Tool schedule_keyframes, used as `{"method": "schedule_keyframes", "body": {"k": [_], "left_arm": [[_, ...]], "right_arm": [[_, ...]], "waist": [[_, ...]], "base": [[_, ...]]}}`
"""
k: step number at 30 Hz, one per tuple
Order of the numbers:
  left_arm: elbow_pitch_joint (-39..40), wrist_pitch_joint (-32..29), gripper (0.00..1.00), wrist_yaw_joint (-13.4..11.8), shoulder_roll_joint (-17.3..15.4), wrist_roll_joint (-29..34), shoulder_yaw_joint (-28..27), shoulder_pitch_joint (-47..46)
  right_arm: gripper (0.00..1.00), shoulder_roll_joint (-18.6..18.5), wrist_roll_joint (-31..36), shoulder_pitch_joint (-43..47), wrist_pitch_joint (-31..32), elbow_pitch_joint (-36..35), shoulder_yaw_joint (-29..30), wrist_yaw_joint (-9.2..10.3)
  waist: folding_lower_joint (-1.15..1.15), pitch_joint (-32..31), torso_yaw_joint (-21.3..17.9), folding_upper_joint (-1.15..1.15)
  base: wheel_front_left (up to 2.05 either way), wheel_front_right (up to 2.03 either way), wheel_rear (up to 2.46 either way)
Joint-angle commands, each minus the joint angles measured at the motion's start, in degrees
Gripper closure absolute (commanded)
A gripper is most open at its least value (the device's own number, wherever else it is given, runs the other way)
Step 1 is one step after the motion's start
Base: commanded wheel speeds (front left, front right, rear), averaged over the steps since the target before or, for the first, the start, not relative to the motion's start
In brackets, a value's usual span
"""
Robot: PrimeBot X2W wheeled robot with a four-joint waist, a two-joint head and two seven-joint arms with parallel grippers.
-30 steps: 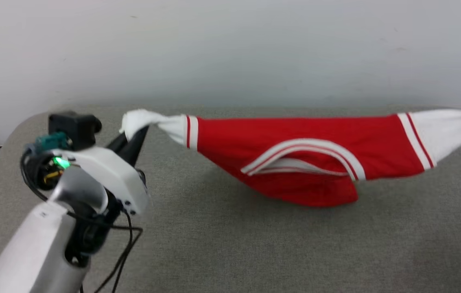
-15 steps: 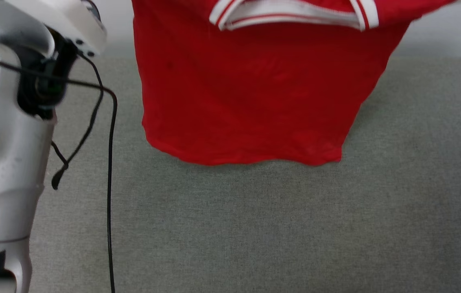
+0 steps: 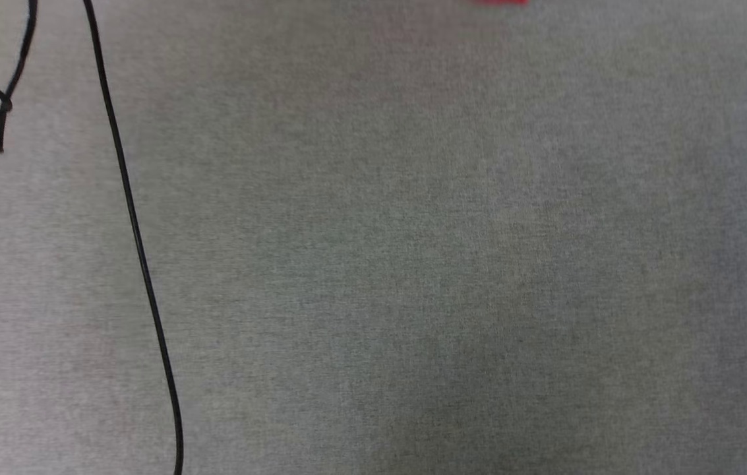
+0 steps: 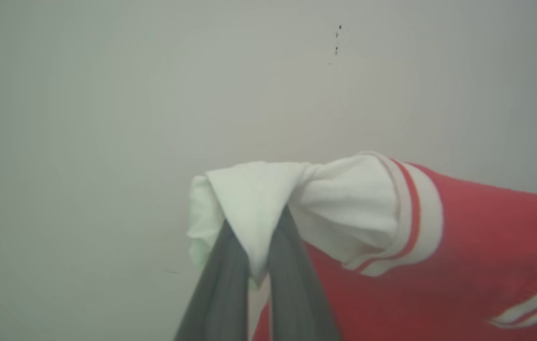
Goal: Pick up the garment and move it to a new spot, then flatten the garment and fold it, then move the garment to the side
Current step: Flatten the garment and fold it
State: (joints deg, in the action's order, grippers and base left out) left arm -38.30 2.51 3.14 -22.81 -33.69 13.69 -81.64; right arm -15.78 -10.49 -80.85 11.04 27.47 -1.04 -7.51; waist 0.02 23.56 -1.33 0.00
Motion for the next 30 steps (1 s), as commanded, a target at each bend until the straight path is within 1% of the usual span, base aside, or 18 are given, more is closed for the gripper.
{"method": "schedule_keyframes", "body": {"k": [1, 5, 8, 13, 18, 21, 25, 30], "left_arm": [[-1.3, 0.6, 1.00, 0.3, -0.1, -0.3, -0.5, -0.8], [-7.3, 2.5, 1.00, 1.5, 0.1, -1.3, -0.7, -2.7], [-12.0, 3.7, 1.00, 2.4, 0.2, -1.8, -0.3, -2.5], [-19.1, 4.9, 1.00, 3.7, 1.2, -3.0, 0.4, 0.3], [-23.6, 4.5, 1.00, 4.3, 3.4, -4.8, 2.3, 3.8], [-23.6, 3.7, 1.00, 4.3, 5.1, -6.5, 4.6, 7.7], [-21.3, 3.1, 1.00, 4.4, 5.9, -9.2, 8.3, 14.7], [-17.4, 5.1, 1.00, 4.4, 4.4, -11.5, 12.3, 23.5]], "right_arm": [[1.00, 0.4, 0.4, -1.3, -0.4, 1.2, -0.4, 0.04], [1.00, 2.1, -0.1, -3.7, -2.4, 6.6, -2.6, 0.04], [1.00, 3.6, -0.7, -3.9, -4.3, 10.6, -3.9, 0.04], [1.00, 5.8, -2.9, -1.2, -7.9, 17.5, -5.5, 0.04], [1.00, 6.4, -5.8, 3.4, -11.2, 24.1, -6.6, 0.04], [1.00, 6.2, -8.1, 8.2, -13.6, 26.9, -7.1, 0.04], [1.00, 5.1, -11.9, 15.8, -17.5, 28.4, -7.3, 0.04], [1.00, 3.5, -16.4, 26.6, -21.9, 27.3, -7.5, 0.04]], "waist": [[-0.02, 2.2, -1.1, 0.00], [-0.02, 4.5, -2.2, 0.00], [-0.02, 6.1, -2.9, 0.00], [-0.02, 7.5, -3.3, 0.00], [-0.02, 7.5, -2.3, 0.00], [-0.02, 6.5, -1.5, 0.00], [-0.02, 4.0, -0.1, 0.00], [-0.02, -0.3, 0.9, 0.00]], "base": [[0.00, 0.00, 0.00], [0.00, 0.00, 0.00], [0.00, 0.00, 0.00], [0.00, 0.00, 0.00], [0.00, 0.00, 0.00], [0.00, 0.00, 0.00], [0.00, 0.00, 0.00], [0.00, 0.00, 0.00]]}}
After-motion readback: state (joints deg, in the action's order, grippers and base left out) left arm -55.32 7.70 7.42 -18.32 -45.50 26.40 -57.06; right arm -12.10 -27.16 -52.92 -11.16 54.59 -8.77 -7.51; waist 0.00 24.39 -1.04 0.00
